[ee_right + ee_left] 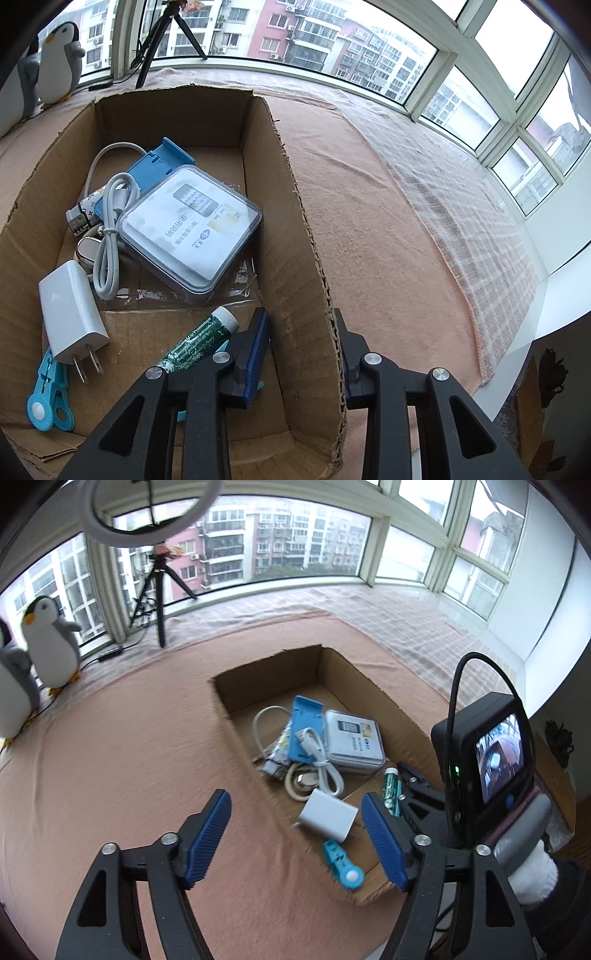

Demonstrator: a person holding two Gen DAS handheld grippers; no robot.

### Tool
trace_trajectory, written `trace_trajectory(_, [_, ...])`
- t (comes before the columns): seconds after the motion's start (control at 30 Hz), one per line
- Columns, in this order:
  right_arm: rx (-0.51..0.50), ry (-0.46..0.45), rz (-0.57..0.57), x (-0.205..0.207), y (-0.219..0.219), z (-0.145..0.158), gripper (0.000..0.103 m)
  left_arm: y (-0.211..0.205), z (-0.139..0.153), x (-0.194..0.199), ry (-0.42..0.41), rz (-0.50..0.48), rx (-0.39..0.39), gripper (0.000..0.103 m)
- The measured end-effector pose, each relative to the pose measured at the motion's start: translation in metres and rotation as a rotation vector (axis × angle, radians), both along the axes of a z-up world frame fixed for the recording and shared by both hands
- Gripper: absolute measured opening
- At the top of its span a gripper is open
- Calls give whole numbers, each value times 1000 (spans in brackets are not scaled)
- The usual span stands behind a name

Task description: Organize rigid objects

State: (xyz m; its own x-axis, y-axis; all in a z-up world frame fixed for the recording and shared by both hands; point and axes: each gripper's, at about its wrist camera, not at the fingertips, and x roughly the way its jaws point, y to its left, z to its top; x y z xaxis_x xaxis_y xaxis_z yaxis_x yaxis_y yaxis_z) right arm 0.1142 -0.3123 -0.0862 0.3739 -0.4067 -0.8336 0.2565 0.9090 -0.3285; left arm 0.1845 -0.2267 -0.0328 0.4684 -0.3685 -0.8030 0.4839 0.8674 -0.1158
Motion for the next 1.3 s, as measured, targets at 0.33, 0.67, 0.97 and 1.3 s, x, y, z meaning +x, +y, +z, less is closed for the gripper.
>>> trace_trajectory(0.33, [11,-13,50,-5,14,11,59,48,-1,-40,-32,59,-26,81])
trace_trajectory(0.67, [27,-107,-8,-22,1,47,60,82,15,-69,-110,117,-44,85])
trace_trajectory(0.97, [4,-246,40,-60,35,92,63,102,23,-86,-144,165,-70,86])
trace_trajectory(1.3, [34,-452,92,-107,84,141,75,107,43,-115,-246,203,-85,89])
